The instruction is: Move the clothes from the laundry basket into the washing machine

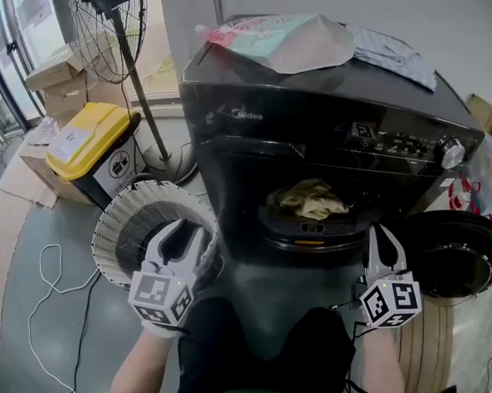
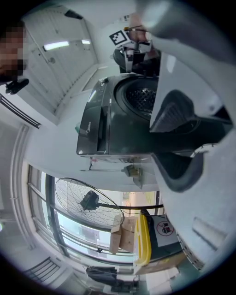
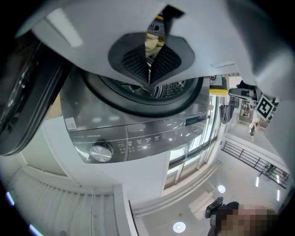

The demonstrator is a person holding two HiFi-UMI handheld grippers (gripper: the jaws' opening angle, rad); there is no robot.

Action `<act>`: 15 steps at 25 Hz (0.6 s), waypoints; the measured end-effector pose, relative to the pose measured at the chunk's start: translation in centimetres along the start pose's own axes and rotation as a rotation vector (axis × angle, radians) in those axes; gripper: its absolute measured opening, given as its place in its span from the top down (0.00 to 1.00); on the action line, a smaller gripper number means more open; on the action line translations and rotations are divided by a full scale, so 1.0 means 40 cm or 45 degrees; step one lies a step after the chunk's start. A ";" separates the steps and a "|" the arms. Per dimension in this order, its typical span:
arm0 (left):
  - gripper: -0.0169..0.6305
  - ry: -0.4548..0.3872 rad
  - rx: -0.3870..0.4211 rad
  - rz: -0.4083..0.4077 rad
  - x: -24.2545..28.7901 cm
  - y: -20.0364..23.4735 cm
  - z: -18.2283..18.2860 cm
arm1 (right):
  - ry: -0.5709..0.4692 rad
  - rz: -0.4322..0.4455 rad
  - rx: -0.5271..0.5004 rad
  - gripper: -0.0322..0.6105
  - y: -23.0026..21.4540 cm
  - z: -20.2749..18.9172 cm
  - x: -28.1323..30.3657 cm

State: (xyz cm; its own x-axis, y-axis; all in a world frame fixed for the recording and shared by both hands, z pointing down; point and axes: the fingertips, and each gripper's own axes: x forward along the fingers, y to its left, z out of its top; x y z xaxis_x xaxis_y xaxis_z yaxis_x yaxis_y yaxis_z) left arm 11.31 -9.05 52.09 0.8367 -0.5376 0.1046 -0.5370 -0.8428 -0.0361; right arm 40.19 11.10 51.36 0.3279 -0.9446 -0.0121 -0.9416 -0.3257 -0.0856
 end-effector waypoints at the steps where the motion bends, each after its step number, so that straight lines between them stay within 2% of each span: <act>1: 0.77 -0.002 0.000 0.002 -0.002 0.002 0.001 | -0.009 -0.004 -0.014 0.93 0.002 0.002 -0.002; 8: 0.77 -0.007 0.015 -0.020 -0.007 0.000 -0.005 | -0.052 0.017 -0.155 0.95 0.038 0.009 -0.012; 15: 0.77 -0.003 0.012 -0.024 -0.013 0.013 -0.018 | -0.042 0.028 -0.145 0.95 0.057 0.000 -0.002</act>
State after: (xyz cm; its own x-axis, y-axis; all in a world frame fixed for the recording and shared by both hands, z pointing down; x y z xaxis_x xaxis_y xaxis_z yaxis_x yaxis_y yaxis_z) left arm 10.52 -9.19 52.72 0.8470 -0.5214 0.1034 -0.5199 -0.8531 -0.0434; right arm 38.01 10.44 51.17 0.3079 -0.9503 -0.0455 -0.9505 -0.3093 0.0284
